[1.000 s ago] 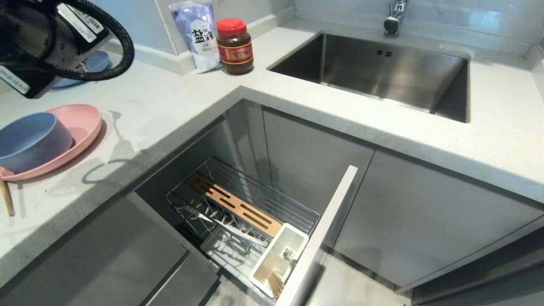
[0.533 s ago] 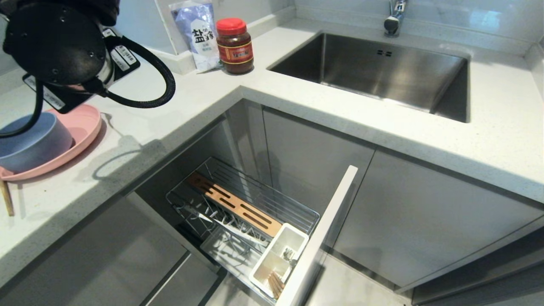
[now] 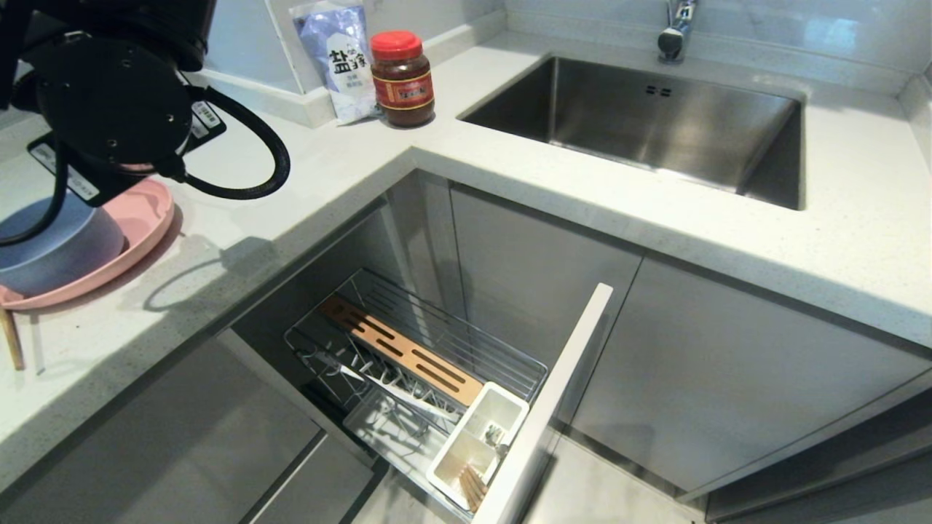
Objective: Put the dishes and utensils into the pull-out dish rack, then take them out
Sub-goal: Take the fork out of the cupboard
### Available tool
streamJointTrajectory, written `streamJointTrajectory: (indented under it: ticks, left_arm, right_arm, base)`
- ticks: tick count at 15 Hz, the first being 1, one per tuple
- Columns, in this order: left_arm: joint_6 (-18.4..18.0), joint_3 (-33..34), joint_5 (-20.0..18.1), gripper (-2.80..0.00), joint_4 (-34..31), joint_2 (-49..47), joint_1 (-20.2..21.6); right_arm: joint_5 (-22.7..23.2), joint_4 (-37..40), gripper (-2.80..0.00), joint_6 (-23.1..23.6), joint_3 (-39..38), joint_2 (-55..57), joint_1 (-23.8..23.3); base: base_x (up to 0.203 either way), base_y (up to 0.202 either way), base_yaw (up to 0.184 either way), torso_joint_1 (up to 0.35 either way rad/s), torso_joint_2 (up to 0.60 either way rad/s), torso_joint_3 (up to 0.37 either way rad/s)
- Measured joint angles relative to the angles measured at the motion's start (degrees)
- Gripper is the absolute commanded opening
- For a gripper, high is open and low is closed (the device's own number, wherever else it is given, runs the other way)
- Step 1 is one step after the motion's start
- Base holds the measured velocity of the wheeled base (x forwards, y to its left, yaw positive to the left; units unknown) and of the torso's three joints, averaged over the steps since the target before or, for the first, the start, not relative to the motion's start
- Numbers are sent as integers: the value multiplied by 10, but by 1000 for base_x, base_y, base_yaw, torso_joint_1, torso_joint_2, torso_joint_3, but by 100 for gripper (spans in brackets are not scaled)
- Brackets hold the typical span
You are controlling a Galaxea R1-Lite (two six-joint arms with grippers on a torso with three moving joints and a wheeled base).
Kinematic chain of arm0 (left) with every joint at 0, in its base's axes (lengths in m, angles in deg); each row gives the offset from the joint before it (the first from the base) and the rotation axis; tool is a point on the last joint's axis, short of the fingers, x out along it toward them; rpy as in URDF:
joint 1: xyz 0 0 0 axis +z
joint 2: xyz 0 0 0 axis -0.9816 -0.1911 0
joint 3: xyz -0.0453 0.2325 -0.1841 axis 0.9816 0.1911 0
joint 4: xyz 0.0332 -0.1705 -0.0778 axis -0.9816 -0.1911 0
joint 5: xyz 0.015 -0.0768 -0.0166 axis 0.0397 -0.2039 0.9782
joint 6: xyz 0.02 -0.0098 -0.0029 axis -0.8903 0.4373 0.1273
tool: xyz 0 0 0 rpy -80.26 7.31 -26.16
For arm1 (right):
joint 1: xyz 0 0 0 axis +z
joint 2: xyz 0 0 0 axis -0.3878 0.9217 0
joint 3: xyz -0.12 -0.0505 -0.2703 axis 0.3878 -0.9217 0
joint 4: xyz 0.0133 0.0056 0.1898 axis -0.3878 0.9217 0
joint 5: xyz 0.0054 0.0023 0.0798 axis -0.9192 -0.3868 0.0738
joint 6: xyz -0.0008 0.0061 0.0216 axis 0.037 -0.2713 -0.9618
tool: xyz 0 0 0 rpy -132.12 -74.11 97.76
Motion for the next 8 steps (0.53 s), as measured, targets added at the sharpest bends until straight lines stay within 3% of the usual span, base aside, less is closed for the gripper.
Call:
streamJointTrajectory:
  ticks: [8]
  left_arm:
    - [0,27,11,-280,29,-5,50]
  right_arm:
    - [0,0,-280,0,0,0,0]
  base:
    - [0,0,0,0,0,0]
